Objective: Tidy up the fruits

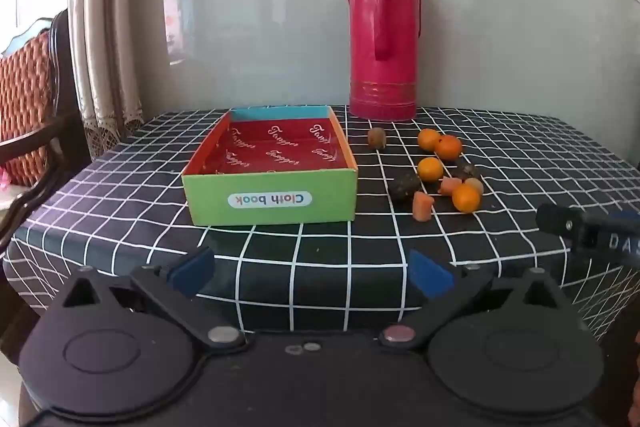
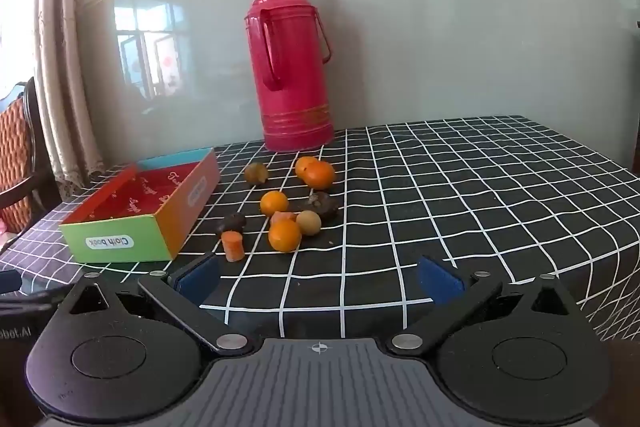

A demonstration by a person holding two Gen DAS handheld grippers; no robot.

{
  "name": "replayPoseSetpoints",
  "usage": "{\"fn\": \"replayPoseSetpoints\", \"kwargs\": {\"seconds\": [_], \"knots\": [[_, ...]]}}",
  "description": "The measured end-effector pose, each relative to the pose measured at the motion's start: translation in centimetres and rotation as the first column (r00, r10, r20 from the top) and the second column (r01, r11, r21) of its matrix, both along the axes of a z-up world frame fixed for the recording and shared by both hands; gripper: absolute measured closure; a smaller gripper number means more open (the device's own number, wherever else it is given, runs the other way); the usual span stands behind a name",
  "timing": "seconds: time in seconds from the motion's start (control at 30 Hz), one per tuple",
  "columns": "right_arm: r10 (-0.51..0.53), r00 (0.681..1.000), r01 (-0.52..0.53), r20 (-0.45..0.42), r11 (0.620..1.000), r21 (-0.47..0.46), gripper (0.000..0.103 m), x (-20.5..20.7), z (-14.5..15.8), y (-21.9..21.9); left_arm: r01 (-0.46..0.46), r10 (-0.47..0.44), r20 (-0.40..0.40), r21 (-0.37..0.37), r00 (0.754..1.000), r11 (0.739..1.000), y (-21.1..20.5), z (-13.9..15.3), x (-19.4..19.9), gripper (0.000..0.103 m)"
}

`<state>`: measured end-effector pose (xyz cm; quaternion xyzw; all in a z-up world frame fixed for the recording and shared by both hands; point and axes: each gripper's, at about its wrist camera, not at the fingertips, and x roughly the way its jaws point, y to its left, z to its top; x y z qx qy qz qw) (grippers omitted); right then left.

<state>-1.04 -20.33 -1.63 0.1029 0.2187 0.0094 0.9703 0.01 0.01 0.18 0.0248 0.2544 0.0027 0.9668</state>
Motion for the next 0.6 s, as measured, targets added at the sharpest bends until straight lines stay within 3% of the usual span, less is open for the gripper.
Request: {"fn": "replayPoseSetpoints", "kwargs": {"seconds": [0.07, 0.4, 0.6], "knots": [[-0.001, 1.0, 0.001, 0.0, 1.0, 0.007, 0.0, -0.1, 0.1, 0.0, 0.013, -0.013, 0.013, 0.029, 1.0, 0.999, -0.5, 0.0, -0.4, 0.006], [-0.017, 1.0, 0.017, -0.021, 1.0, 0.013, 0.0, 0.3, -0.4, -0.3, -0.026, 0.026, -0.005, -0.039, 1.0, 0.999, 0.6, 0.0, 0.0, 0.006], [-0.019, 1.0, 0.019, -0.024, 1.0, 0.011, 0.0, 0.4, -0.5, -0.3, -0.022, 0.022, -0.001, -0.029, 1.0, 0.999, 0.2, 0.1, 0.0, 0.006]]}}
